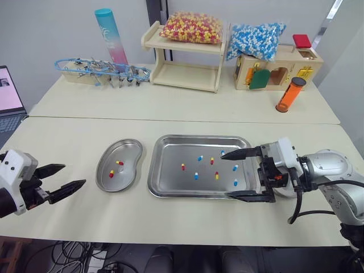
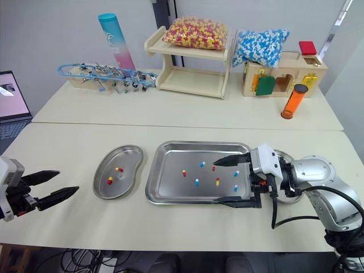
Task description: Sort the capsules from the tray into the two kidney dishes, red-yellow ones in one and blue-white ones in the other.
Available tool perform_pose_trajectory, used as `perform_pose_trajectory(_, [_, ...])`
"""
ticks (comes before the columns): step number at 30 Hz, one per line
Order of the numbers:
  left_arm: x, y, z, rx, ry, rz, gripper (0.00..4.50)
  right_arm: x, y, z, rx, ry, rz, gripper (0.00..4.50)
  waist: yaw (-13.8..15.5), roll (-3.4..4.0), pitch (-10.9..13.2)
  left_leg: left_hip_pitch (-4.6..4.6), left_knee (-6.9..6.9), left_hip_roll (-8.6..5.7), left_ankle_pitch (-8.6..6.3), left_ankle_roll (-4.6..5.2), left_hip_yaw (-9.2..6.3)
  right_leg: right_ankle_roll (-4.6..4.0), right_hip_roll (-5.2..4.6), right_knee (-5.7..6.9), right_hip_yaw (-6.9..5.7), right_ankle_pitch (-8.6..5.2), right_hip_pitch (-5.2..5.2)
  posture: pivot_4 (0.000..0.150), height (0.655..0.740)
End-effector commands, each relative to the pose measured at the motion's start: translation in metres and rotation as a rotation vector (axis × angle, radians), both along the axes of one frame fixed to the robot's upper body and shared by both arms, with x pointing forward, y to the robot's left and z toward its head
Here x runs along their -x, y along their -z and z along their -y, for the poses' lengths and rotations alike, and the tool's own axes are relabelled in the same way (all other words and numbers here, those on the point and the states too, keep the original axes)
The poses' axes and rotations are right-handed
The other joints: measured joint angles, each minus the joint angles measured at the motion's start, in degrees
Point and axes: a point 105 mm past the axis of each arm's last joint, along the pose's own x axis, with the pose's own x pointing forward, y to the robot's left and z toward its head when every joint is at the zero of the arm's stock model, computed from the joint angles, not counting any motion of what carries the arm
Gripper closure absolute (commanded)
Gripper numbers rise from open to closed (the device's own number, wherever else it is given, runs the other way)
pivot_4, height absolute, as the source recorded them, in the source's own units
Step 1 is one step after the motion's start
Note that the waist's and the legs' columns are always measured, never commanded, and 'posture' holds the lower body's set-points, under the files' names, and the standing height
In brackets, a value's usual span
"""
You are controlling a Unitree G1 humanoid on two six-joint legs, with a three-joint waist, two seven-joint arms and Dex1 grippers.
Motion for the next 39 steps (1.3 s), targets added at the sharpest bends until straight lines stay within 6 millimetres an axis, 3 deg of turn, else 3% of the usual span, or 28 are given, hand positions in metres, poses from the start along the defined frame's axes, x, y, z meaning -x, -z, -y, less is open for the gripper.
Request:
perform_pose_trajectory(1, [0.004, -0.013, 0.001, -0.006, 0.010, 0.053, 0.07, 0.002, -0.007, -0.001, -0.005, -0.022, 0.041, 0.00, 0.0, 0.00, 0.0, 0.00, 0.00, 0.00, 0.00, 0.00, 0.01, 0.00, 0.00, 0.00, 0.01, 0.00, 0.00, 0.150, 0.7400])
perform_pose_trajectory(11, [0.009, -0.012, 0.020, 0.029, 0.074, 0.035, 0.07, 0.000, -0.005, 0.004, 0.008, -0.001, 0.048, 0.00, 0.0, 0.00, 0.0, 0.01, 0.00, 0.00, 0.00, 0.00, 0.00, 0.00, 0.00, 0.00, 0.01, 0.00, 0.00, 0.150, 0.7400])
perform_pose_trajectory(22, [0.010, -0.019, 0.080, 0.063, 0.277, 0.035, 0.07, 0.007, 0.004, 0.030, 0.058, 0.124, 0.074, 0.00, 0.1, 0.00, 0.0, 0.00, 0.01, 0.00, 0.00, 0.00, 0.01, 0.00, 0.00, -0.02, 0.02, 0.00, 0.02, 0.150, 0.7400])
perform_pose_trajectory(28, [0.020, -0.013, 0.096, 0.114, 0.317, 0.085, 0.07, 0.011, 0.011, 0.048, 0.083, 0.203, 0.075, 0.00, 0.0, 0.00, 0.0, 0.03, 0.00, 0.00, 0.00, 0.00, 0.05, 0.00, 0.00, -0.02, 0.05, 0.00, 0.03, 0.150, 0.7400])
perform_pose_trajectory(32, [0.022, -0.008, 0.081, 0.109, 0.217, 0.138, 0.07, 0.013, 0.019, 0.070, 0.136, 0.281, 0.054, 0.00, 0.2, -0.03, 0.0, 0.01, 0.01, -0.01, 0.00, 0.00, 0.08, -0.01, 0.00, -0.05, 0.07, 0.00, 0.07, 0.150, 0.7400])
perform_pose_trajectory(35, [0.020, -0.001, 0.031, 0.061, -0.025, 0.170, 0.07, 0.009, 0.024, 0.102, 0.196, 0.392, 0.024, 0.00, 0.2, -0.03, 0.0, 0.09, 0.03, 0.00, 0.00, 0.00, 0.06, -0.03, 0.00, -0.04, 0.05, 0.01, 0.14, 0.150, 0.7400])
perform_pose_trajectory(39, [0.029, 0.007, 0.002, 0.022, -0.115, 0.143, 0.07, 0.006, 0.027, 0.131, 0.263, 0.467, 0.019, 0.00, 0.0, -0.05, 0.0, 0.12, 0.02, -0.01, -0.01, 0.02, 0.12, -0.03, 0.00, -0.06, 0.10, 0.01, 0.14, 0.150, 0.7400])
